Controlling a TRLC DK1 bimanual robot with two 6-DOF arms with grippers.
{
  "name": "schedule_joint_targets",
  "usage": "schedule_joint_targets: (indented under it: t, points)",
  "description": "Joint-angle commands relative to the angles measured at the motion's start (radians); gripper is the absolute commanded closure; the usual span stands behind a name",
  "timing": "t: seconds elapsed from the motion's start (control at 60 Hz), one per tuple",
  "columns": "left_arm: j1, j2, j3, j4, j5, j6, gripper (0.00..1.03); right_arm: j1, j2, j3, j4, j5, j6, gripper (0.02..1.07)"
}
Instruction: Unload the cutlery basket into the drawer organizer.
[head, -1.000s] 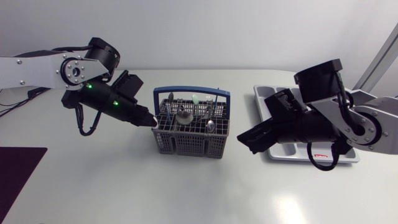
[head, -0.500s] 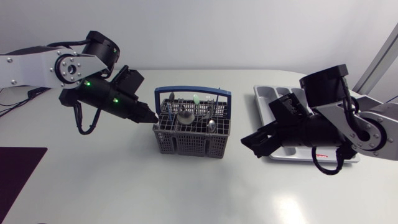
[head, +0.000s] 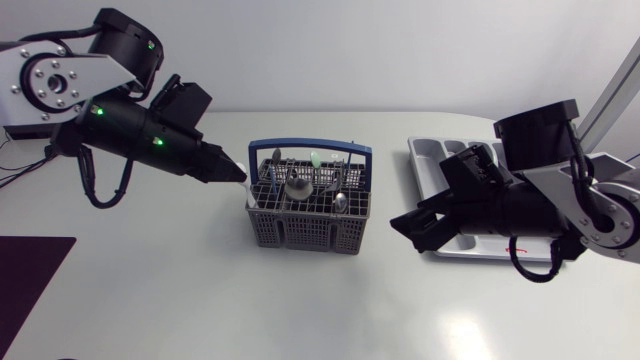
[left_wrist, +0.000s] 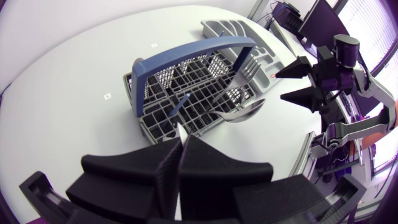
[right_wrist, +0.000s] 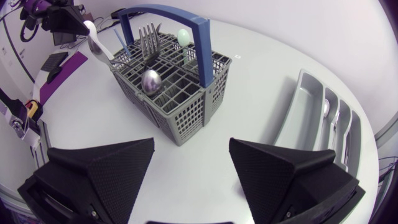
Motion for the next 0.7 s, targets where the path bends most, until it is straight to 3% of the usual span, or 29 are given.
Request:
schedule_joint_targets:
  t: [0.0, 0.35, 0.467, 0.683]
  points:
    - [-0.014, -0.032, 0.038, -0.025, 0.009, -0.034, 0.83, -0.009, -0.016, -0.033, -0.016, -0.002, -0.017, 0.2]
    - [-0.013, -0.135, 0.024, -0.042, 0.007, -0.017, 0.83, -0.009, -0.088, -0.055, -0.034, -0.018, -0.051, 0.2]
    - [-0.016, -0.186, 0.02, -0.042, 0.046, 0.004, 0.83, -0.004, -0.171, -0.087, -0.033, -0.044, -0.094, 0.2]
    - [-0.099, -0.212, 0.015, -0.02, 0.093, 0.067, 0.83, 0.014, -0.321, -0.133, -0.056, -0.051, -0.207, 0.13]
